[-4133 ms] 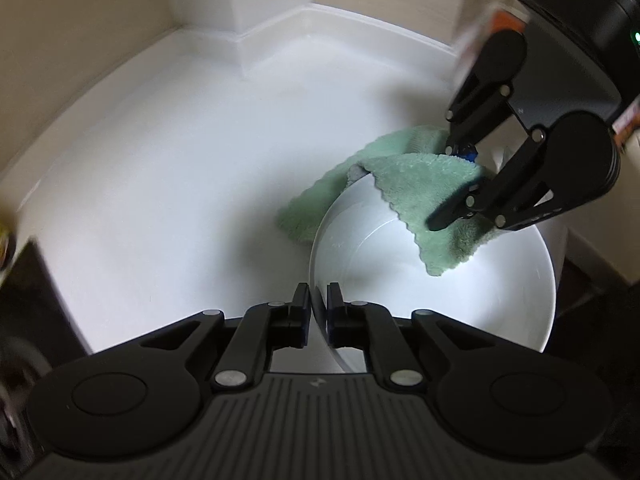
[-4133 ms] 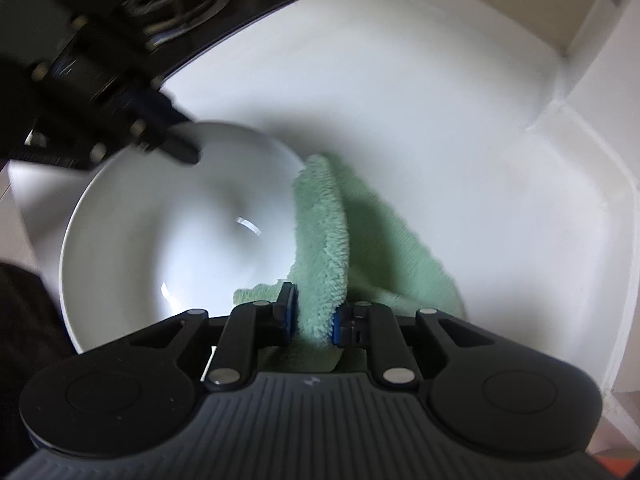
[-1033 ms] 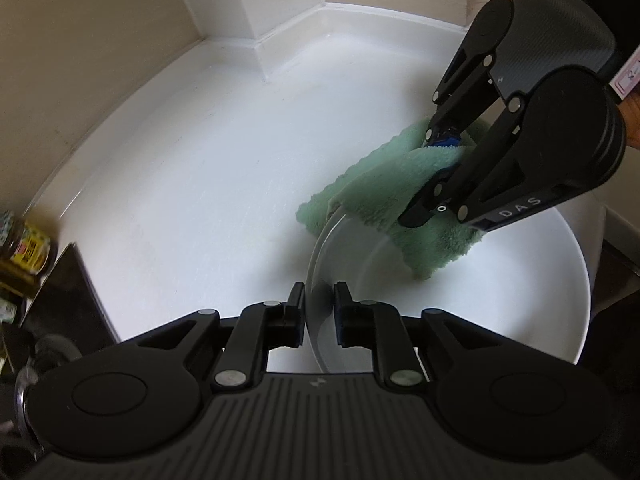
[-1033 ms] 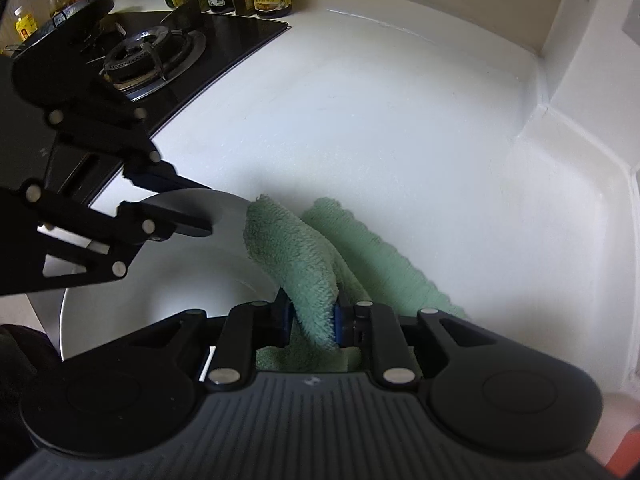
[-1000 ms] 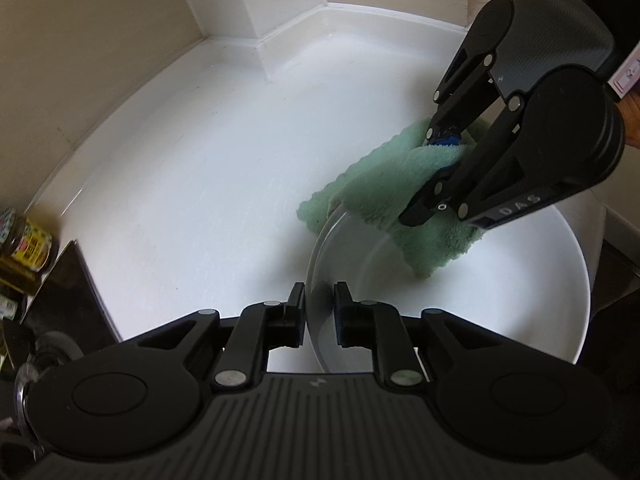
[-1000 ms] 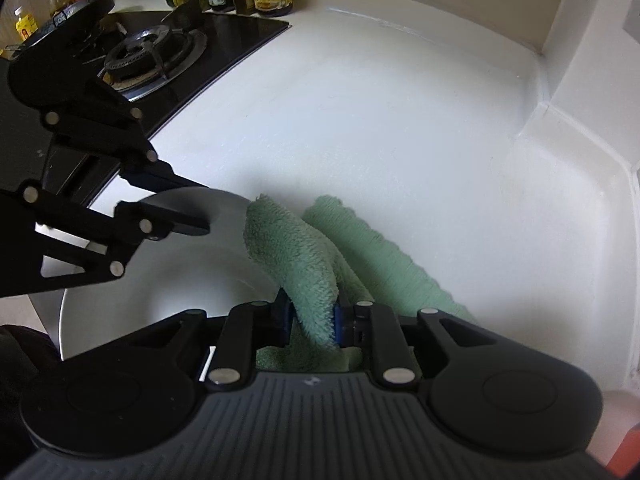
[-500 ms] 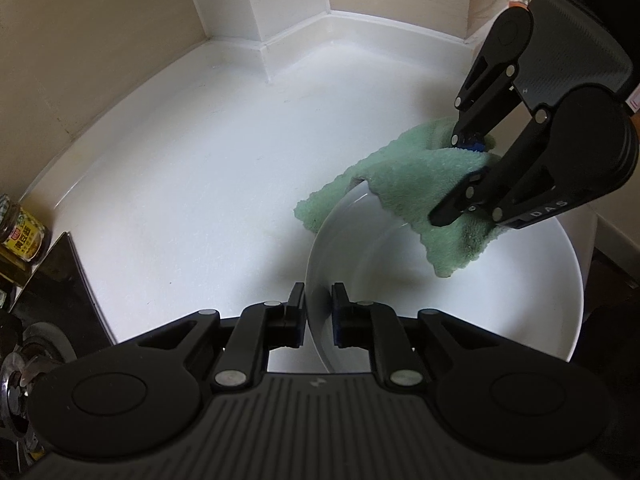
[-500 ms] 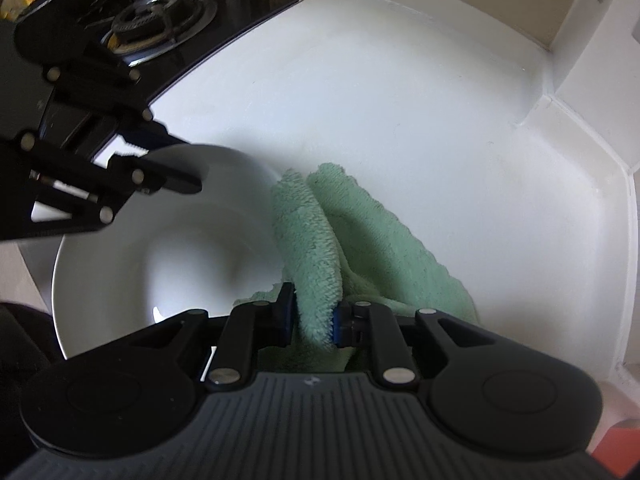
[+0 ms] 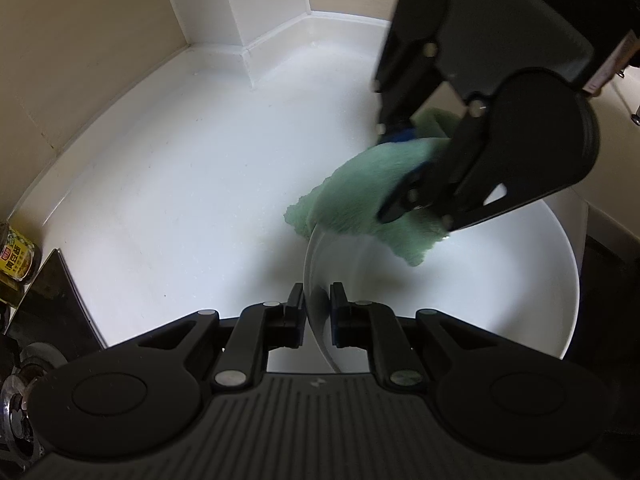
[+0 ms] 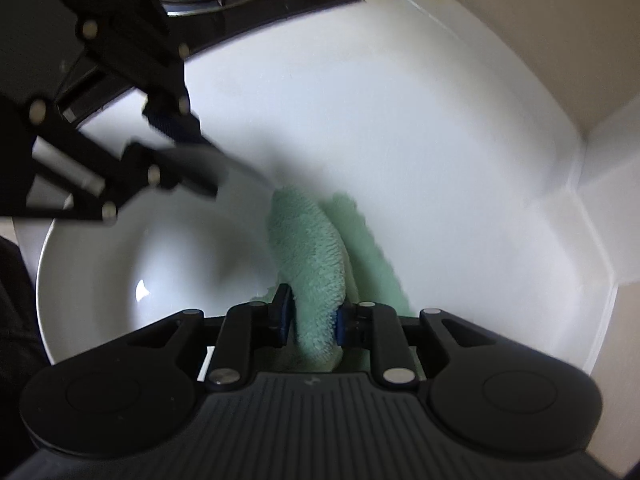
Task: Clean bowl
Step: 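Hold the bowl rim with the left gripper while the right gripper rubs the cloth around the wall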
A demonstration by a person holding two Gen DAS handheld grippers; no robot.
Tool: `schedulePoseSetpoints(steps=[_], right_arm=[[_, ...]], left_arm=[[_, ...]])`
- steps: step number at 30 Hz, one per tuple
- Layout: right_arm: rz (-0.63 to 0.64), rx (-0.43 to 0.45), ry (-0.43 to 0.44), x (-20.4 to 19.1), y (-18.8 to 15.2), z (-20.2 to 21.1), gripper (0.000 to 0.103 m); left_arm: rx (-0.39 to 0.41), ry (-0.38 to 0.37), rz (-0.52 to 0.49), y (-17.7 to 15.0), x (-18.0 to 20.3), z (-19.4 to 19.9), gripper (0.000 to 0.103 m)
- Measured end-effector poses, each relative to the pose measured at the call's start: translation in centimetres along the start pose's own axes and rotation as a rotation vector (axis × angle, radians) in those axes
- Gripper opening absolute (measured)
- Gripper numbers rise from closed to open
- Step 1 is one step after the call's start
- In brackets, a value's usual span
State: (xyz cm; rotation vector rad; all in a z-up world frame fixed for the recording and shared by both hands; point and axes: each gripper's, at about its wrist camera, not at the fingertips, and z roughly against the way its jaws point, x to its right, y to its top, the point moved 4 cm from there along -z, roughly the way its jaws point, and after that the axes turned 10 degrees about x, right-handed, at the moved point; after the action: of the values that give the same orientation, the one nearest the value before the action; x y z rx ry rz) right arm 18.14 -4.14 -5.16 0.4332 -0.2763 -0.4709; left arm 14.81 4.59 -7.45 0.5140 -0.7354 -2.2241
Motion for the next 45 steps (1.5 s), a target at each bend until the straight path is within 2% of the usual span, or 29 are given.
schedulePoseSetpoints(steps=[4, 10, 15, 18, 23, 25, 27, 29, 32, 35, 38, 40, 43, 45], right_arm=[[0.003, 0.024, 0.011, 0.1, 0.7, -0.3, 0.02], [-0.152, 0.071, 0.029, 1.2, -0.7, 0.2, 0.018], [-0.255, 0.059, -0.018, 0.8, -2.4, 0.9, 0.016], [-0.23, 0.022, -0.001, 0.1, -3.0, 1.2, 0.015], [-0.189, -0.051, 0.127, 0.4, -3.4, 1.0, 0.015], [-0.157, -0.07, 0.129, 0.8, -2.6, 0.4, 0.015], [-0.09, -0.053, 0.099, 0.4, -1.4, 0.1, 0.017], [-0.034, -0.033, 0.074, 0.0, -0.3, -0.2, 0.018], [-0.029, 0.015, 0.078, -0.1, 0.9, -0.3, 0.018], [-0.109, 0.051, 0.085, 0.6, 0.5, 0.0, 0.016], [-0.247, 0.072, 0.056, 1.2, -0.9, 0.7, 0.015], [-0.325, 0.074, 0.034, 1.3, -1.8, 1.1, 0.015], [-0.264, -0.009, 0.072, 0.5, -3.4, 0.9, 0.015], [-0.25, -0.029, 0.12, 1.0, -3.8, 0.8, 0.014]], left_arm=[[0.003, 0.008, 0.023, 0.0, -0.3, 0.0, 0.012], [-0.021, 0.038, 0.1, -0.1, -0.2, 0.0, 0.012], [-0.025, 0.023, 0.119, 0.0, -0.6, -0.2, 0.013], [-0.033, -0.008, 0.09, 0.2, -0.8, -0.3, 0.012], [-0.03, -0.087, -0.023, 0.8, -0.7, -0.6, 0.01], [-0.032, -0.116, -0.057, 1.2, -0.7, -1.0, 0.01], [-0.035, -0.127, -0.066, 1.3, -0.7, -1.1, 0.01], [-0.041, -0.121, -0.04, 1.4, -1.0, -1.2, 0.01], [-0.042, -0.057, 0.084, 0.8, -1.9, -0.8, 0.011], [-0.045, -0.002, 0.166, -0.3, -1.8, 0.2, 0.012], [-0.032, 0.01, 0.193, -0.8, -1.6, 0.5, 0.011], [-0.032, -0.012, 0.184, -0.7, -1.8, 0.4, 0.009], [-0.038, -0.075, 0.143, -0.2, -2.3, -0.2, 0.007], [-0.031, -0.109, 0.107, 0.3, -2.3, -0.5, 0.007]])
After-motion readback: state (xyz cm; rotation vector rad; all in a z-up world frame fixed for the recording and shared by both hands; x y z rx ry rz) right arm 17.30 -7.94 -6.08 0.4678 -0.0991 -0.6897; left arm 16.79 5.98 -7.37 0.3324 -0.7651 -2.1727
